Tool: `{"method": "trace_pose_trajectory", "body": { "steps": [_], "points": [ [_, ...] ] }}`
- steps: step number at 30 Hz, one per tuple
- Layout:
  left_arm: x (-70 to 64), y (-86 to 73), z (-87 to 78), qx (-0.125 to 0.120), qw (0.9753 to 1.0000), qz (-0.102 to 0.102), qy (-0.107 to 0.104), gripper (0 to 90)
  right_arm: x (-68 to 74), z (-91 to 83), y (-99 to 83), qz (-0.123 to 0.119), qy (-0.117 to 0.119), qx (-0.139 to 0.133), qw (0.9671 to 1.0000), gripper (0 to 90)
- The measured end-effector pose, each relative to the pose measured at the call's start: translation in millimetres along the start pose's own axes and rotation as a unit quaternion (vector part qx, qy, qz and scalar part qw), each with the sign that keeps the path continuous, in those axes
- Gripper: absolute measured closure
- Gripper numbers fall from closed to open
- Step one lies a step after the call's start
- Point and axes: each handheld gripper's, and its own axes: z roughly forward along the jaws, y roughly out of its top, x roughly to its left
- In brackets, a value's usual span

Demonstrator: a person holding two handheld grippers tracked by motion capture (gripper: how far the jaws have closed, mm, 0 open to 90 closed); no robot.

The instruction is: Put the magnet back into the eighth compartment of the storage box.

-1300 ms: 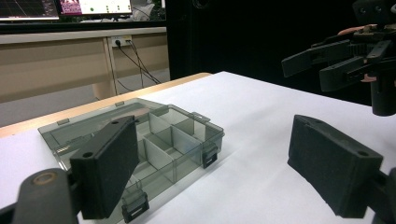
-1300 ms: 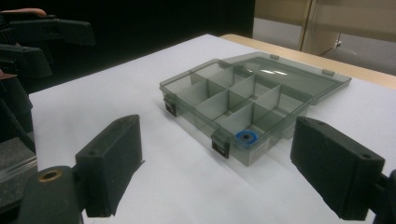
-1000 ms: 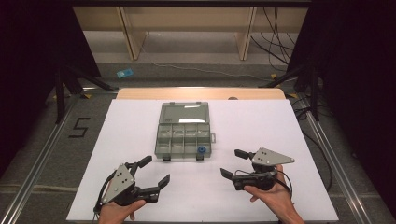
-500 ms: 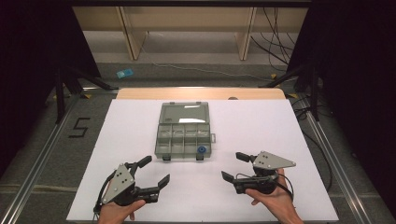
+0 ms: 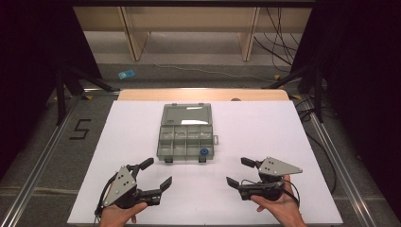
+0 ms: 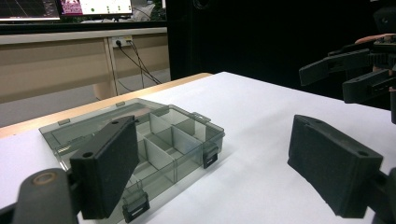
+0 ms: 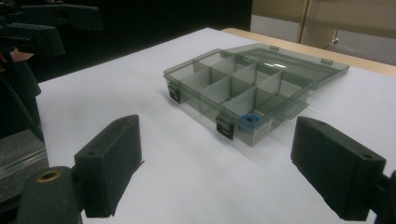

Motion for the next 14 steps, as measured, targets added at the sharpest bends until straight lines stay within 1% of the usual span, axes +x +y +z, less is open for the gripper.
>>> {"method": "trace_pose_trajectory", "body": {
  "steps": [1,2,3,4,6,7,8,9,10,14],
  "points": [
    [0.0,0.0,0.0,0.0,1.0,0.0,0.0,15.9,0.0,0.0,0.0,0.001,0.0,0.0,1.0,17.1],
    [0.0,0.5,-0.8,0.006,1.0,0.003,0.003,15.9,0.7,0.4,-0.2,0.008,0.0,0.0,1.0,17.1],
    [0.0,0.4,-0.8,0.006,1.0,0.004,0.004,15.9,0.8,0.6,-0.4,0.01,-0.002,0.0,0.9999,17.1],
    [0.0,0.4,-0.8,0.006,1.0,0.004,0.004,15.9,0.8,0.4,-0.4,0.014,0.003,0.003,0.9999,17.1],
    [0.0,0.5,-0.8,0.006,1.0,0.003,0.003,15.9,0.3,0.0,-0.2,0.012,0.005,0.008,0.9999,17.1],
    [0.0,0.5,-0.7,0.006,1.0,0.003,0.003,15.9,0.6,1.0,-0.6,0.014,0.006,0.001,0.9999,17.1],
    [0.0,0.4,-0.7,0.006,1.0,0.003,0.003,15.9,0.6,0.0,-0.3,0.01,0.0,0.006,0.9999,17.1],
    [0.0,0.4,-0.7,0.006,1.0,0.003,0.003,15.9,0.6,0.0,-0.3,0.01,0.0,0.006,0.9999,17.1],
    [-0.1,0.4,-0.7,0.006,1.0,0.003,0.003,15.9,0.7,0.8,-0.4,0.011,0.006,0.008,0.9999,17.1],
    [-0.1,0.4,-0.6,0.007,1.0,0.003,0.004,15.9,0.6,0.3,-0.3,0.011,0.005,0.011,0.9999,17.1]
  ]
}}
